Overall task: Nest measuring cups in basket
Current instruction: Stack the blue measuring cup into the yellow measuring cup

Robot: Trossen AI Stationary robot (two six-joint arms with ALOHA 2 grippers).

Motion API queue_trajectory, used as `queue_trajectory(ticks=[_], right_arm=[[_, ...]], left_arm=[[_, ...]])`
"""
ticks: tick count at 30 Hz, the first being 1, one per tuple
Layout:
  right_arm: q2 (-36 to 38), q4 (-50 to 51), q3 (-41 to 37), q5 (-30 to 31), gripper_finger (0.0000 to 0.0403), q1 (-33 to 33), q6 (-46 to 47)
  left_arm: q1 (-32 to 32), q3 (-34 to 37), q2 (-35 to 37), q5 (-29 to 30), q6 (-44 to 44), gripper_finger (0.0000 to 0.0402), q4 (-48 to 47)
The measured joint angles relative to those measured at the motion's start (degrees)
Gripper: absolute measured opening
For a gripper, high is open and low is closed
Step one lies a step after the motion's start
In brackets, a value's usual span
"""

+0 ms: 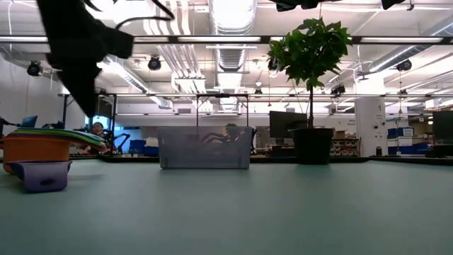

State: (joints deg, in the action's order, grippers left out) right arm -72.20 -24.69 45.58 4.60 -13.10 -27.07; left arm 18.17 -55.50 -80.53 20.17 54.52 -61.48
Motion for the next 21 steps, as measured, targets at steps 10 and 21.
queue_trajectory(ticks=[10,21], right_arm=[[0.0,-0.15,0.0,0.0,0.0009,0.0,0.0],[0.0,-0.31,0.0,0.0,0.0009,0.01,0.39]], left_arm=[[7.35,4.25,0.0,-2.91,0.58,0.0,1.21],[5.93,8.08,0.0,2.1,0.47,0.0,5.02]])
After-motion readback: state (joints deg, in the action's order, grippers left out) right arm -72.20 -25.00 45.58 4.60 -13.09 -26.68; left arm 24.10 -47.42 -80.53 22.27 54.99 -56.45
